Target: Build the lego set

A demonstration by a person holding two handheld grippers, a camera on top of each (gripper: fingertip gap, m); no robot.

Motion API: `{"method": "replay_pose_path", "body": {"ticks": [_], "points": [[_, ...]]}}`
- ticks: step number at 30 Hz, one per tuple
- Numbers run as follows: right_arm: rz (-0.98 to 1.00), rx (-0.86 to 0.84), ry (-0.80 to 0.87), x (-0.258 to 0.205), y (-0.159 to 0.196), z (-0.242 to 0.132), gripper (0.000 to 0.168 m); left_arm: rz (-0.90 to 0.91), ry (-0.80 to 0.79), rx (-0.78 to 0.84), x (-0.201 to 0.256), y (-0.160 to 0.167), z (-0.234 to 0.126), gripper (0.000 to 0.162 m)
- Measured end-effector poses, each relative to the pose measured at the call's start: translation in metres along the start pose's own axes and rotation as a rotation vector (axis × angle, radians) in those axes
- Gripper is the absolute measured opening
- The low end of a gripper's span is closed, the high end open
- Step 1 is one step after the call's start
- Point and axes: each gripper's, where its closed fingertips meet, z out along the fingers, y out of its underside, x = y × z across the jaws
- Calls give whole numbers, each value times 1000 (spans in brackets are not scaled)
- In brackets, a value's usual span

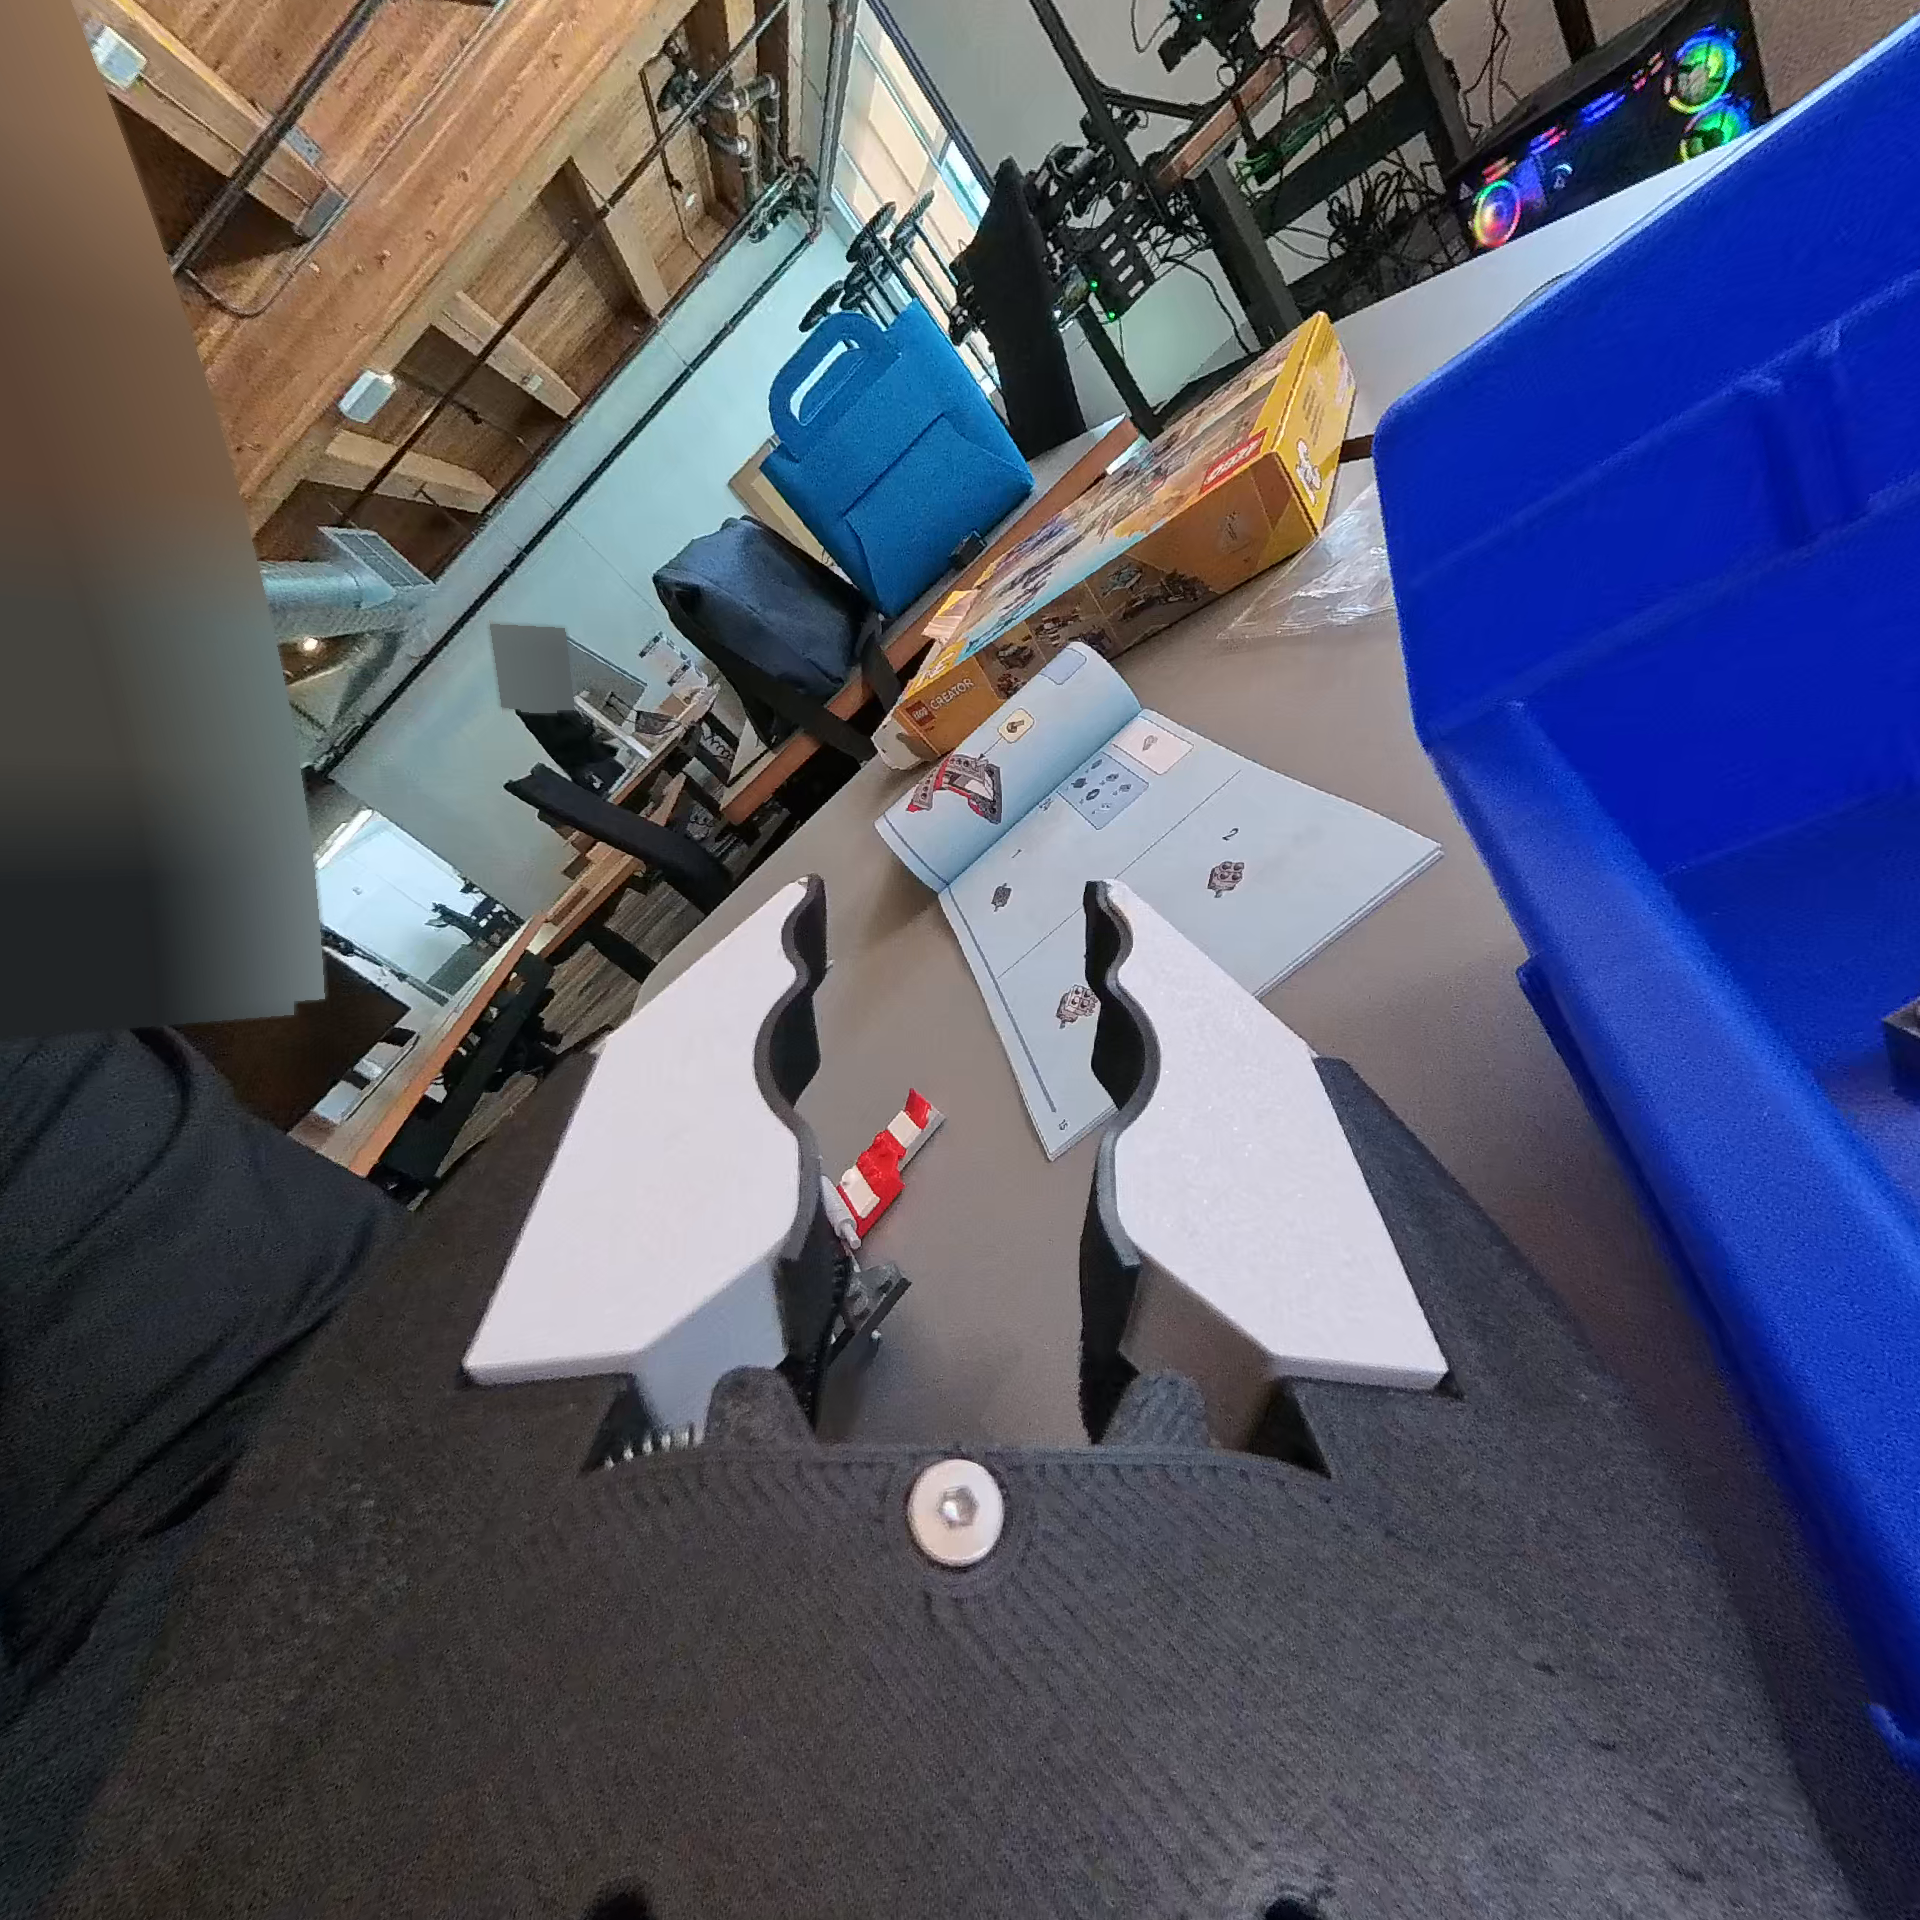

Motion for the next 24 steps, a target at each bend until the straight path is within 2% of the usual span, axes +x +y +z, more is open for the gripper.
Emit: {"method": "replay_pose_path", "body": {"ticks": [9,13,20,24], "points": [[6,9,-37,-1,-5,14,50,-51,-75,-26,-28,2,-11,47],[-8,-21,-51,-4,-1,21,50,-129,-100,-20,-41,1,-19,47],[-36,-24,-51,-8,1,19,50,-103,-311,-177,-61,23,-22,47],[-28,-32,-61,-9,2,20,50,19,-497,-263,-75,15,-33,46]]}}
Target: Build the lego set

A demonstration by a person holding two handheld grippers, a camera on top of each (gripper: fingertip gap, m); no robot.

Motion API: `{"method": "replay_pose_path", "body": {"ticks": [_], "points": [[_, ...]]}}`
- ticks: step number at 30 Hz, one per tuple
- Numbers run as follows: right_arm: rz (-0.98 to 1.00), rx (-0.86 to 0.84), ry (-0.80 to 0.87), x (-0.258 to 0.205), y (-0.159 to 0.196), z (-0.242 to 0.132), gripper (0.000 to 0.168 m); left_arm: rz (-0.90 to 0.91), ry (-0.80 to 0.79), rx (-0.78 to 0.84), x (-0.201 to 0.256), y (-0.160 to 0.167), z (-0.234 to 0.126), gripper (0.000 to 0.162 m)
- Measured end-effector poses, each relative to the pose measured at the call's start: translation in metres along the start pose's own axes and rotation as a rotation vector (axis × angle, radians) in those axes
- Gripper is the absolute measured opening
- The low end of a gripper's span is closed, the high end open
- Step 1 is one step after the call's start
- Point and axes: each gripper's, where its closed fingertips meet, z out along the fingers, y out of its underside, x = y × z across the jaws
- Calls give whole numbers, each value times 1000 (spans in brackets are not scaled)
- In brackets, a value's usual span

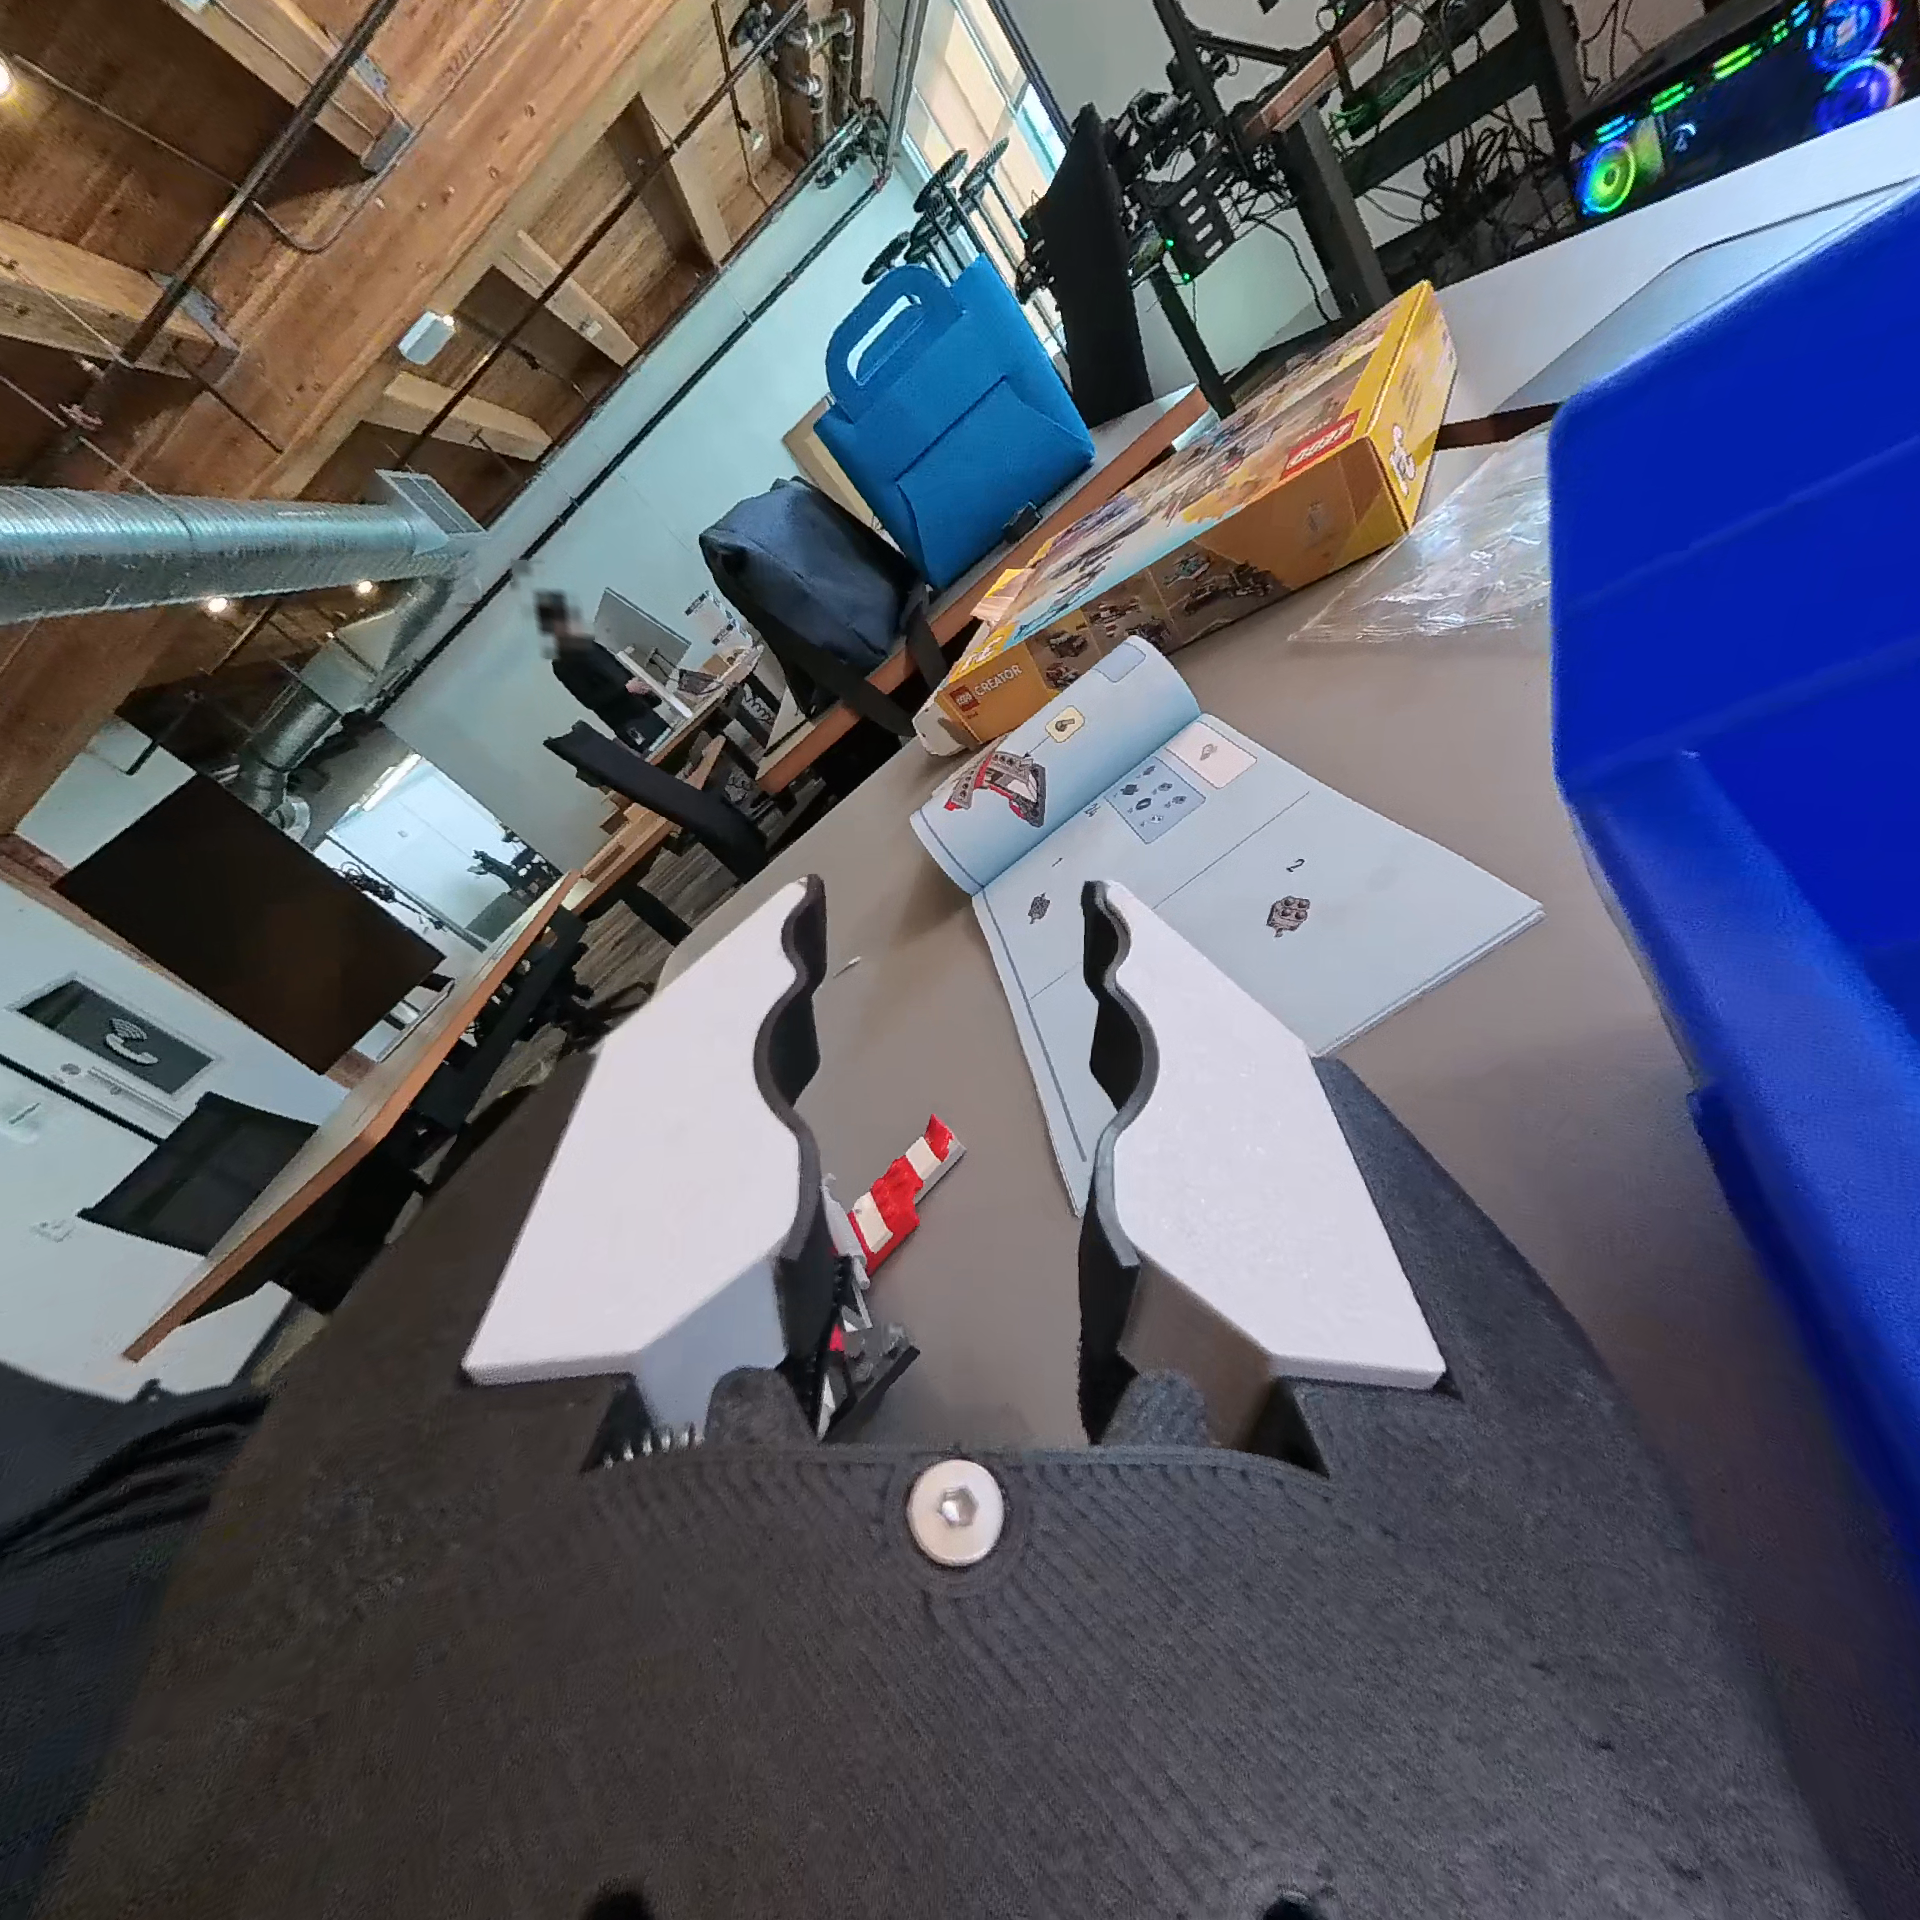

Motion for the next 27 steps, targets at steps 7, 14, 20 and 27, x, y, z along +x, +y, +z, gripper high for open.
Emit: {"method": "replay_pose_path", "body": {"ticks": [7,14,20,27], "points": [[29,6,-9,1,-2,-1,49,170,-266,-240,-39,6,20,39],[24,1,-26,-2,-1,-2,49,189,-319,-324,-41,17,24,35],[44,16,-39,-2,-5,-5,48,172,-334,-210,-35,-6,-9,33],[41,6,-33,-1,-3,-3,49,134,-329,-176,-43,-6,-24,33]]}}
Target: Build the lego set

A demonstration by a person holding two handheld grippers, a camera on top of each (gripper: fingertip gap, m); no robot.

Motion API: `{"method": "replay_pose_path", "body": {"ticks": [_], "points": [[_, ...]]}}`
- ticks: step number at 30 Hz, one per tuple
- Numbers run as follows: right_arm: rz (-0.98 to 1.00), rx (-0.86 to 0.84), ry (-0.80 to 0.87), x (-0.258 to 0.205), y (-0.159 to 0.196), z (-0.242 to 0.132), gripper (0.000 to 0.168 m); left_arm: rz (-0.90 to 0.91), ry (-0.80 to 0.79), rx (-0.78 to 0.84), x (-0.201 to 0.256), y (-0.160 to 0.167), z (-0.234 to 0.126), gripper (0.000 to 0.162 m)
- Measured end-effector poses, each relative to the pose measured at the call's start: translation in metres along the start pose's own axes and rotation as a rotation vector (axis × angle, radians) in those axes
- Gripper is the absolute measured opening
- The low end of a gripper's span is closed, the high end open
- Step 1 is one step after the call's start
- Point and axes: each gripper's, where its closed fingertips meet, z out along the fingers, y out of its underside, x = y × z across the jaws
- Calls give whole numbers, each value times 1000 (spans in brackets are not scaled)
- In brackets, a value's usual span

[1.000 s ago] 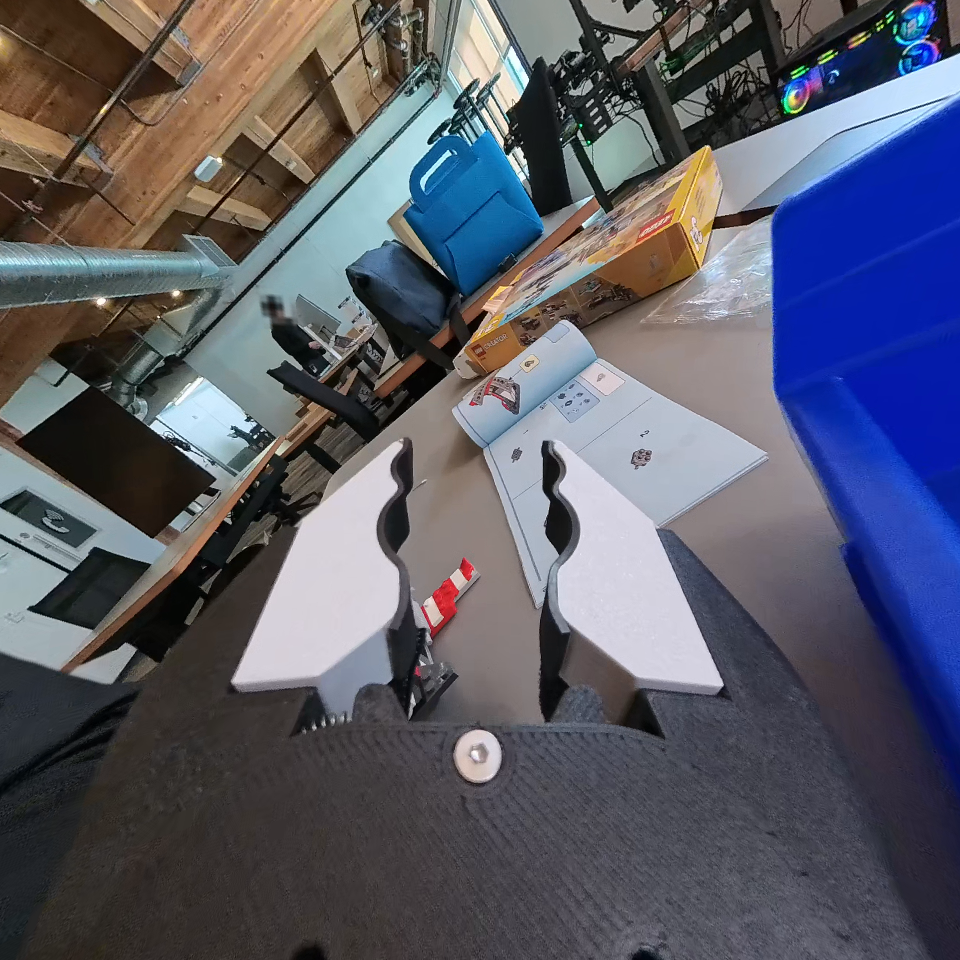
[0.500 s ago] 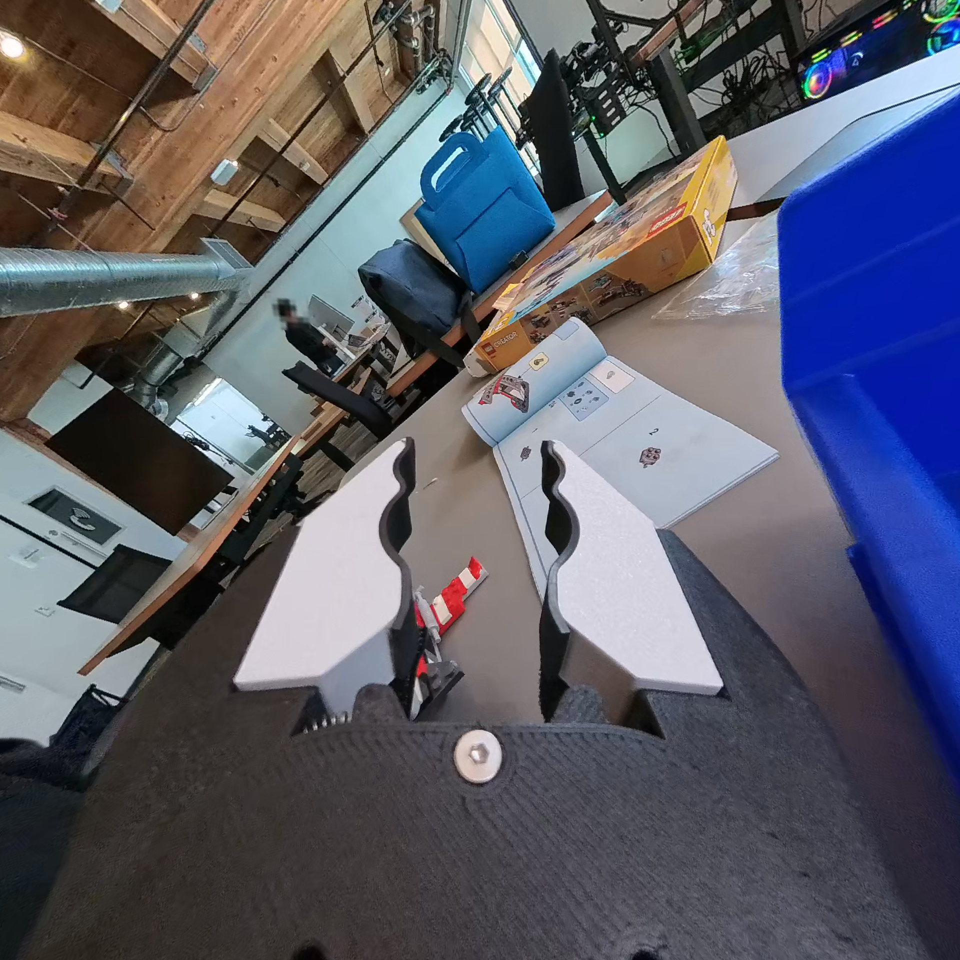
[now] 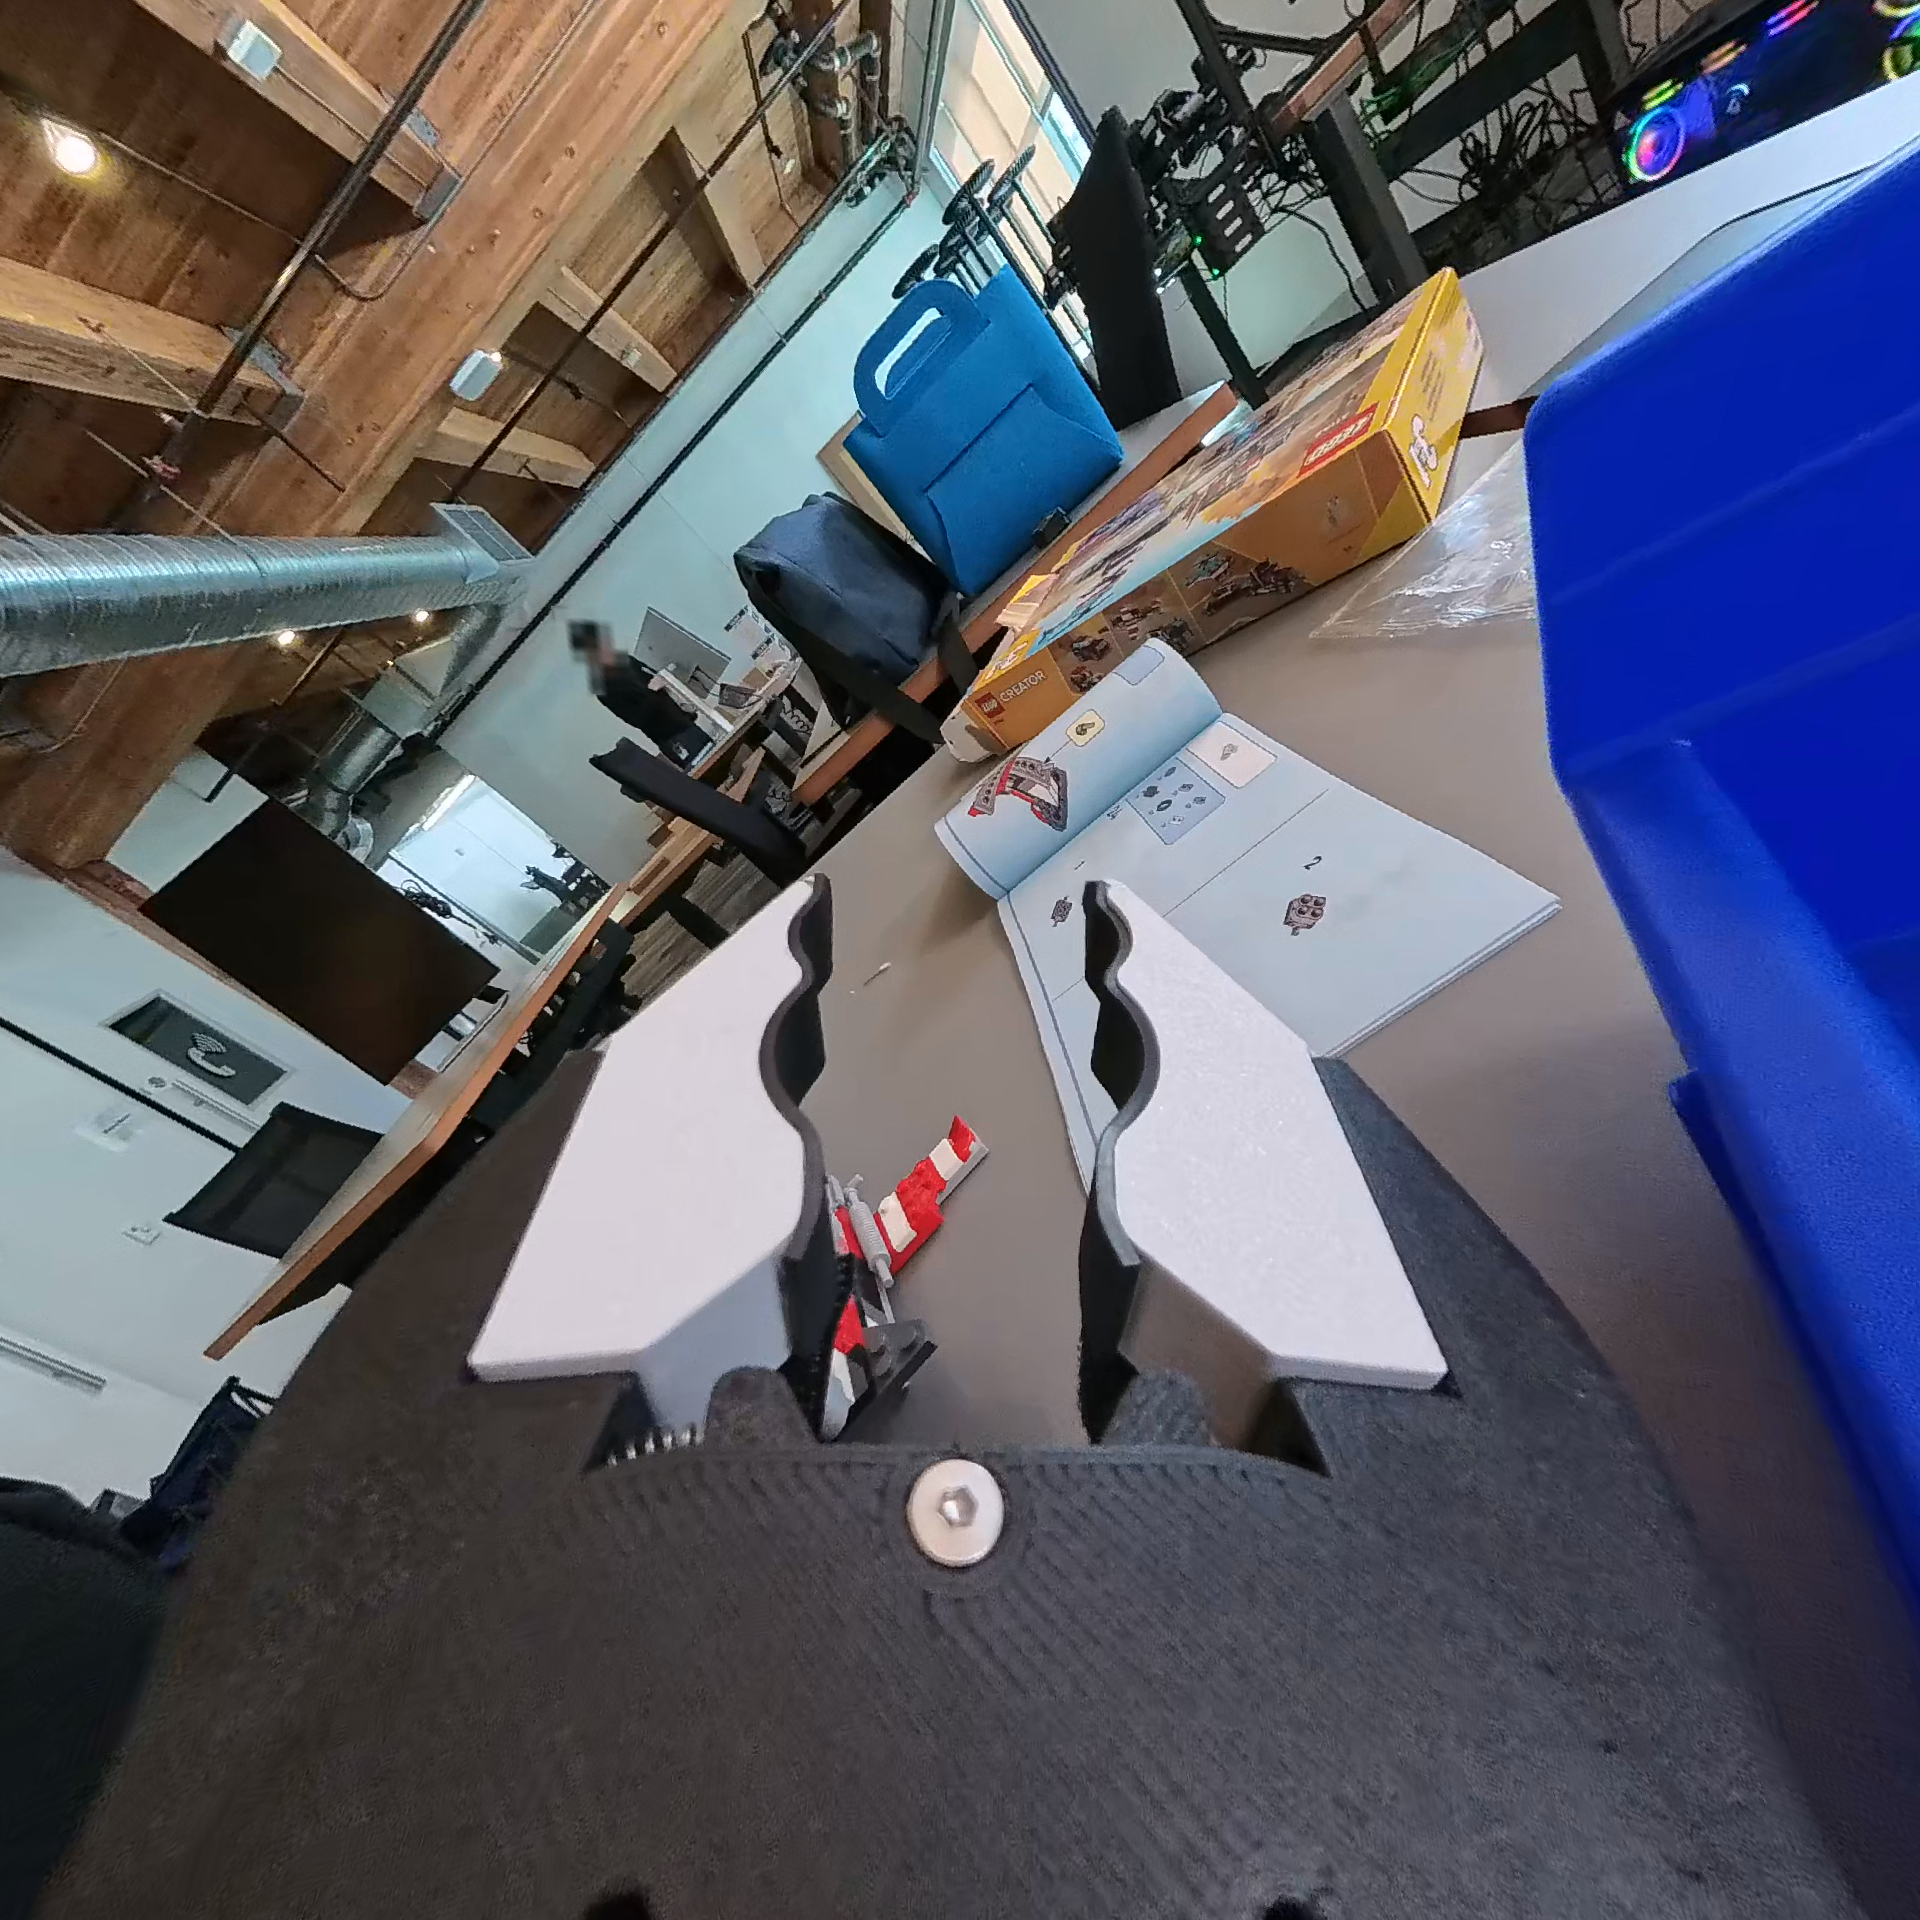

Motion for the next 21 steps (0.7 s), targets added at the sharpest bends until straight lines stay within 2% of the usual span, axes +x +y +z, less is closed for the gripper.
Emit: {"method": "replay_pose_path", "body": {"ticks": [21], "points": [[20,-7,-1,2,0,1,48,12,63,-18,7,1,27,33]]}}
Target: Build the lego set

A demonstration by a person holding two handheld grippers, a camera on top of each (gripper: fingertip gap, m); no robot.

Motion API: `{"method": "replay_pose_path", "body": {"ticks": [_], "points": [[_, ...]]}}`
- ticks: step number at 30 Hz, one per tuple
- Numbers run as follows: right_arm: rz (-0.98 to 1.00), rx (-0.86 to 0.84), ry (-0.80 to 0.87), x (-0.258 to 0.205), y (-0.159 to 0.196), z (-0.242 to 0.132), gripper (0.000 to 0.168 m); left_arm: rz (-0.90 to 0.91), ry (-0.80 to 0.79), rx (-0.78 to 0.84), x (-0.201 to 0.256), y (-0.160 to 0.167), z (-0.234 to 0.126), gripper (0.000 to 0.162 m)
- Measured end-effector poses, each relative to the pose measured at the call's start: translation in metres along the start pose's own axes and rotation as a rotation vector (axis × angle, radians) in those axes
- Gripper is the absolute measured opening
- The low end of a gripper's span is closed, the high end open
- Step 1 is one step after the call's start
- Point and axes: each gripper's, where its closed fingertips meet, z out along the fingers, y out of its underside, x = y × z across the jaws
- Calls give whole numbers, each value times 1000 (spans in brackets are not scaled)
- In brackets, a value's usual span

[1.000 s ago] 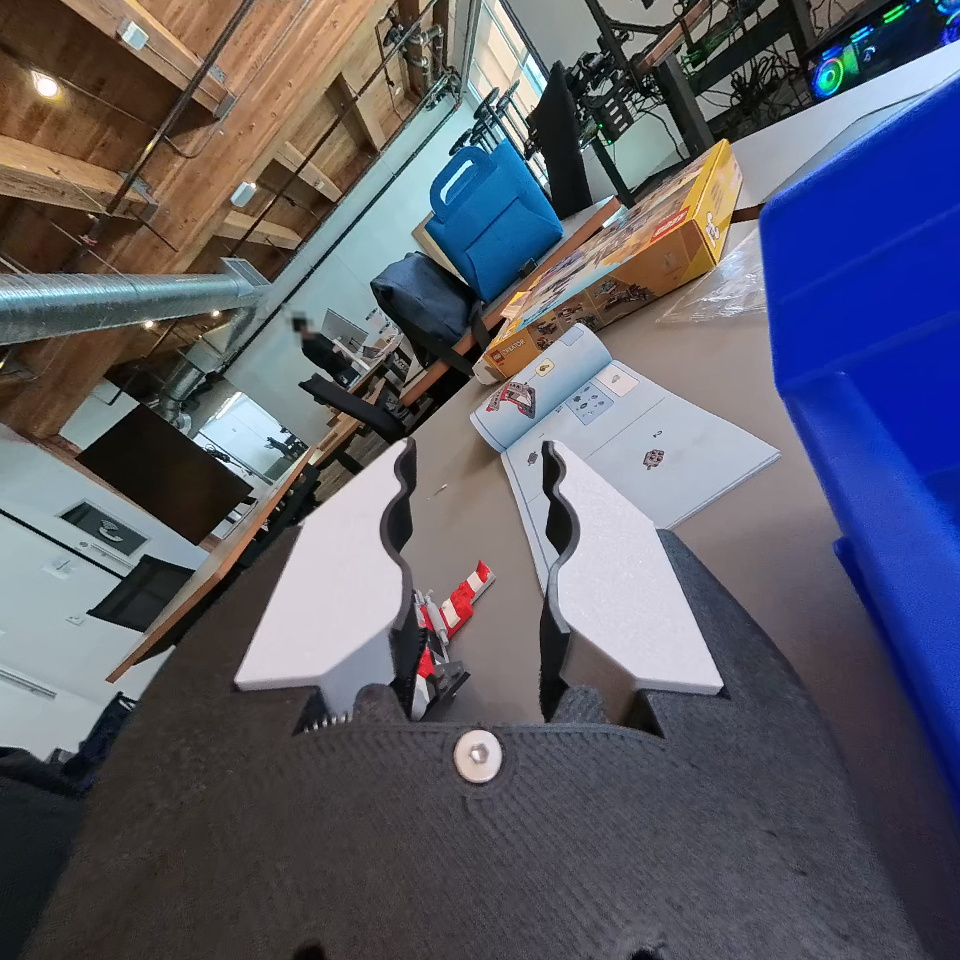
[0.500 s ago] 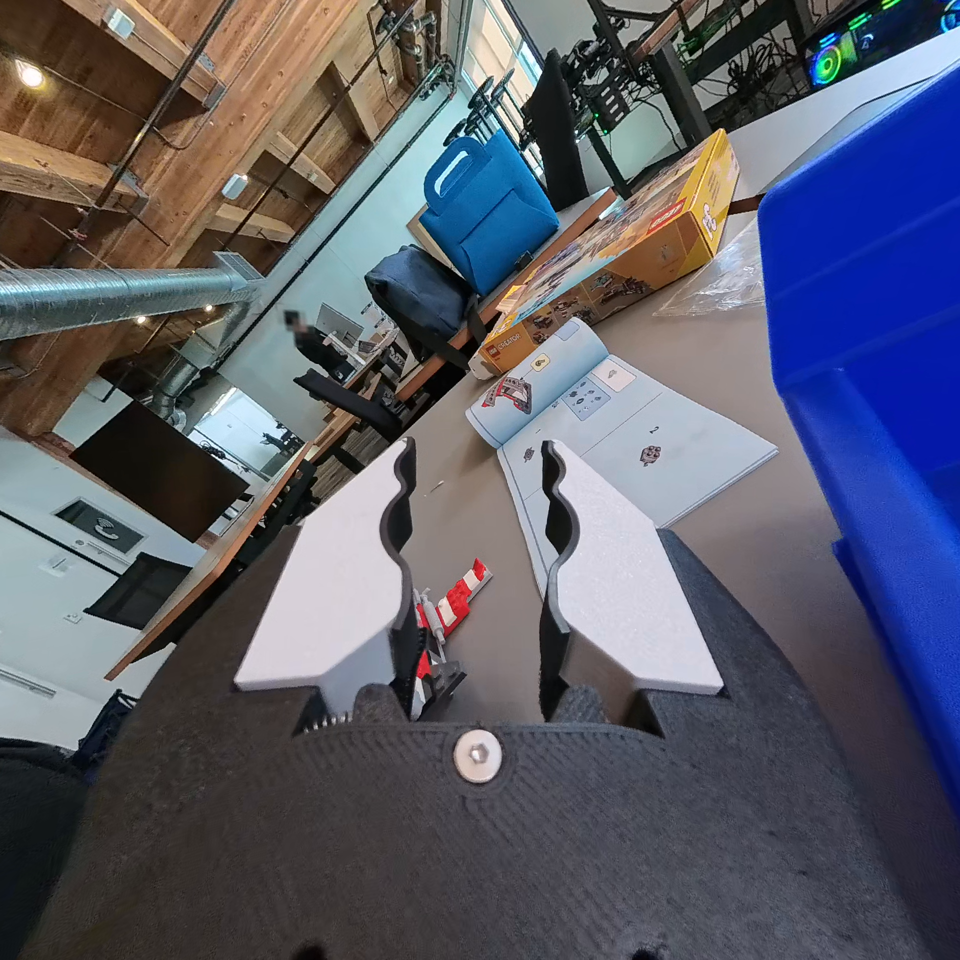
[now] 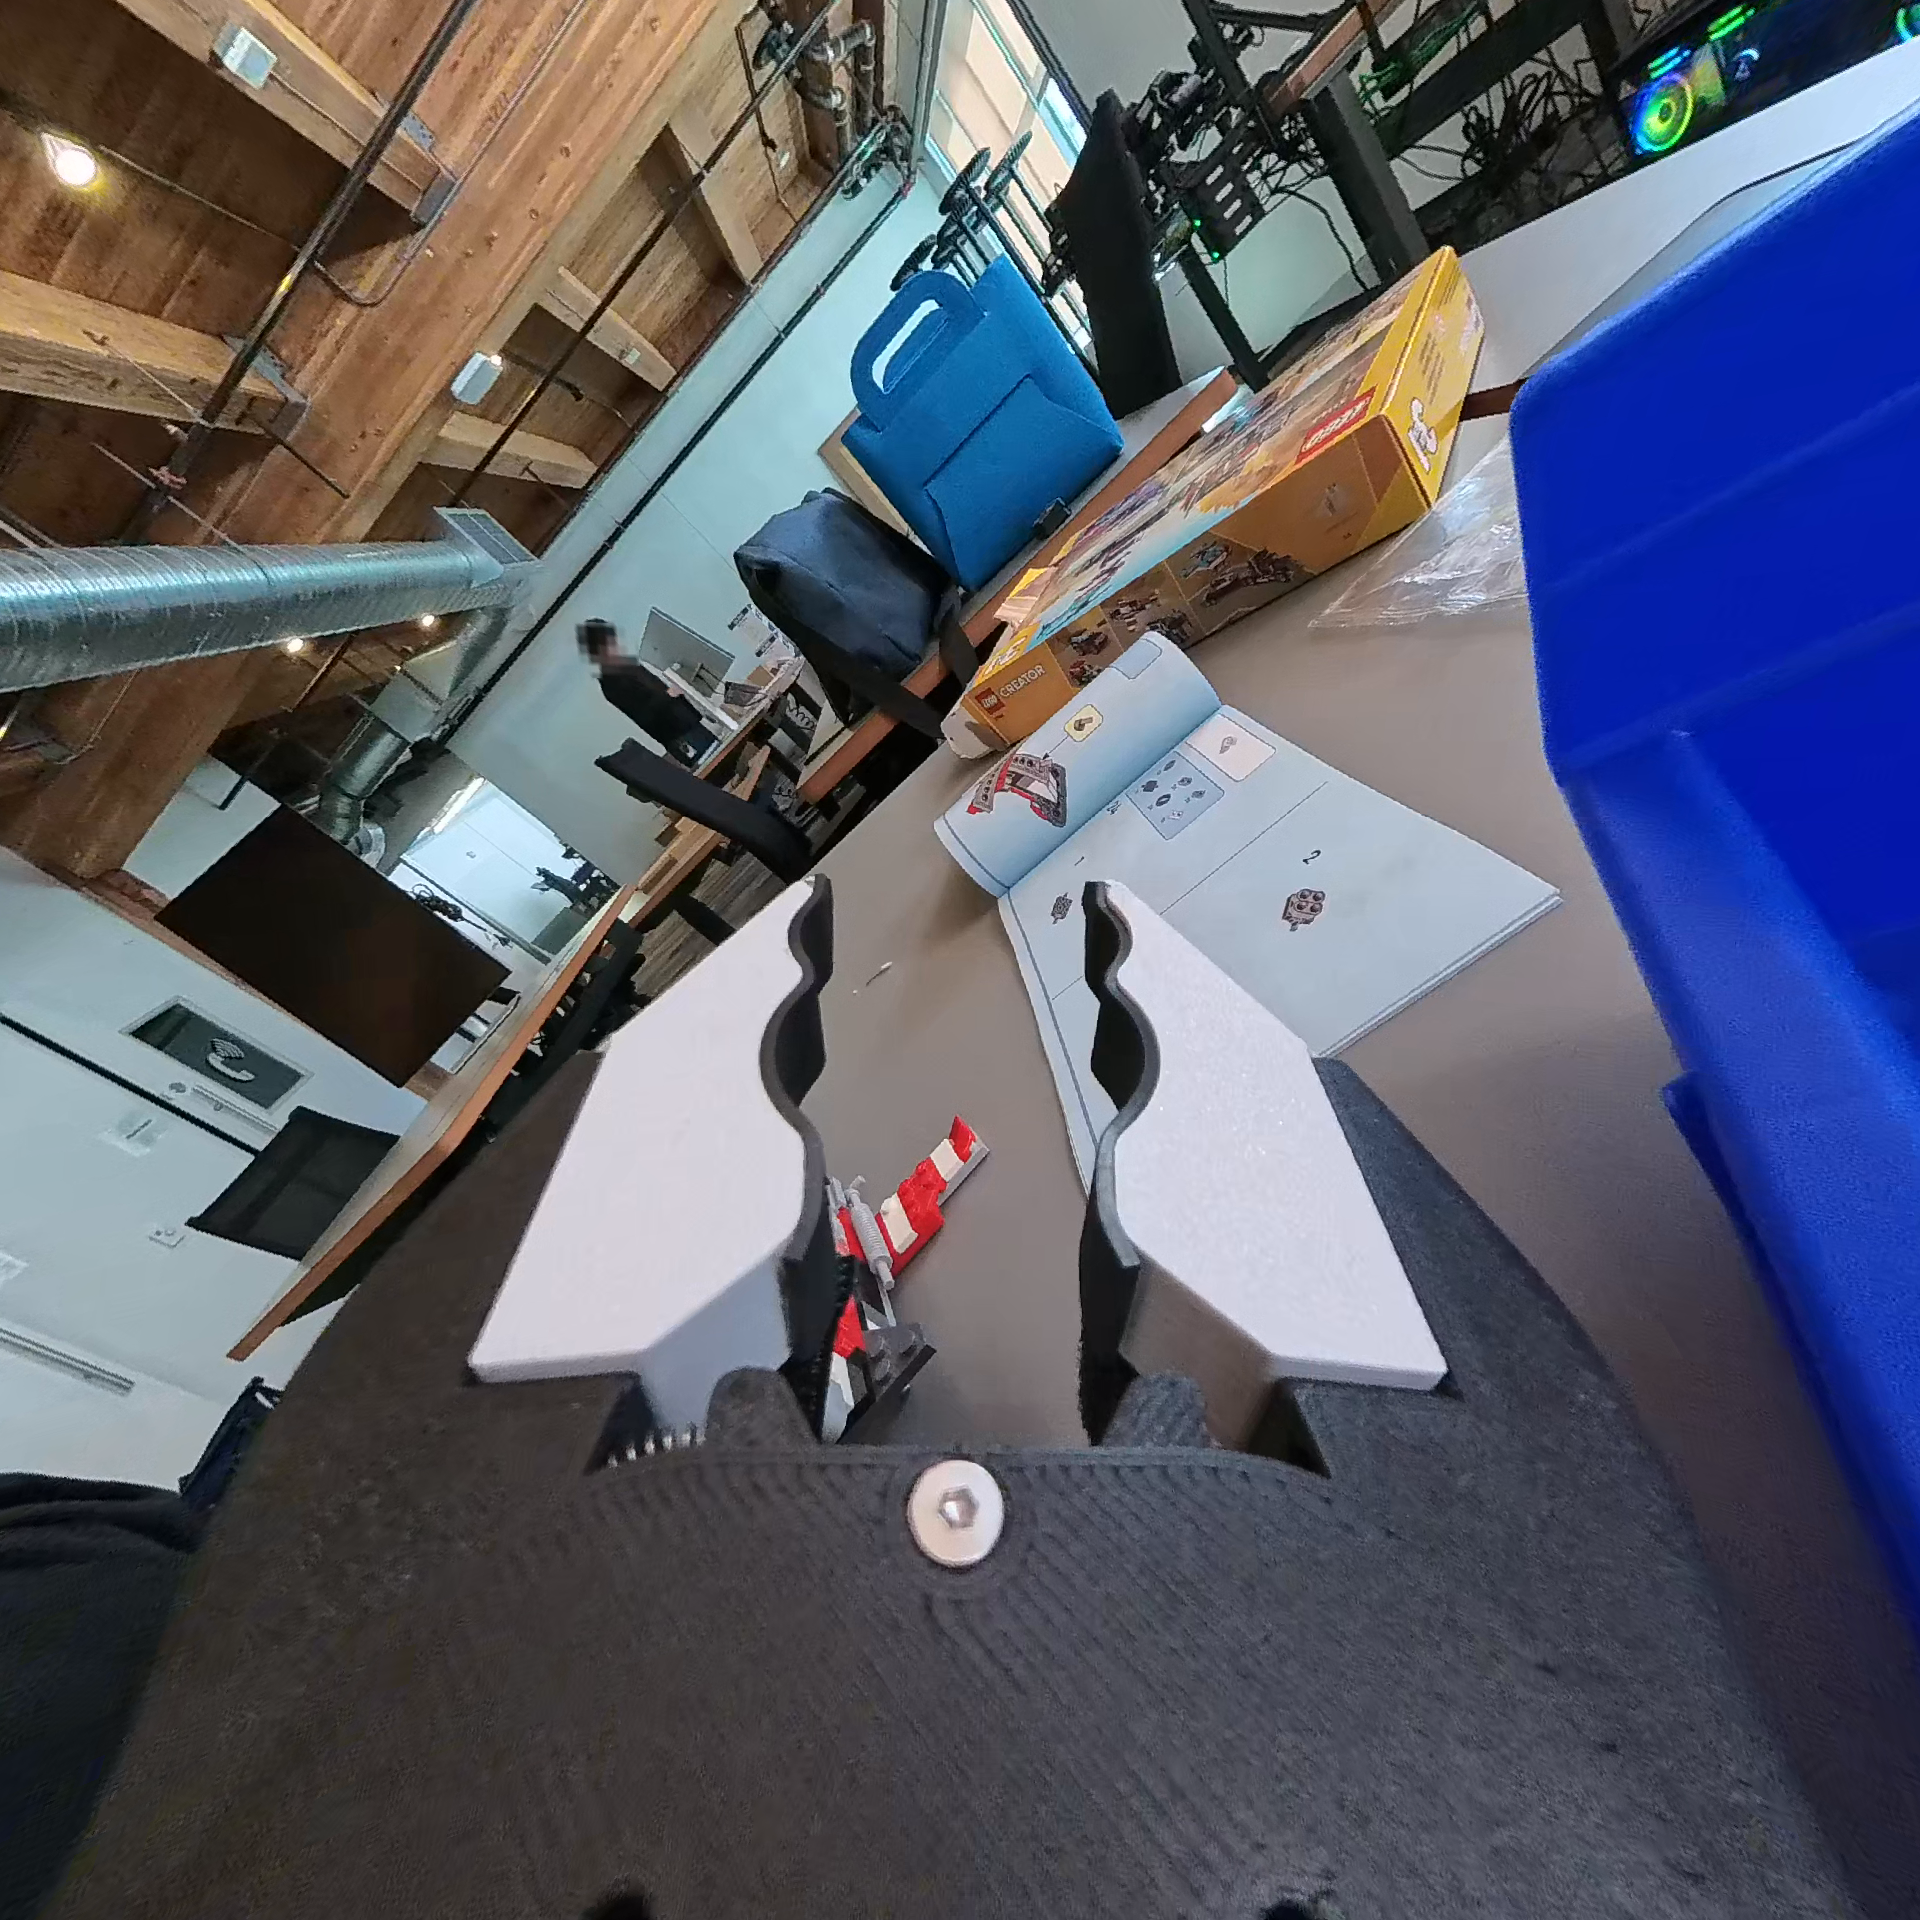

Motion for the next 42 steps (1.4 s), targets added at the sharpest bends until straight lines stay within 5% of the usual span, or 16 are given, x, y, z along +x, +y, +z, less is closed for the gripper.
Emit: {"method": "replay_pose_path", "body": {"ticks": [27,42], "points": [[45,12,-25,0,-3,-3,48,203,108,-80,52,-40,59,32],[23,-12,-6,1,1,0,48,178,2,-247,21,28,29,31]]}}
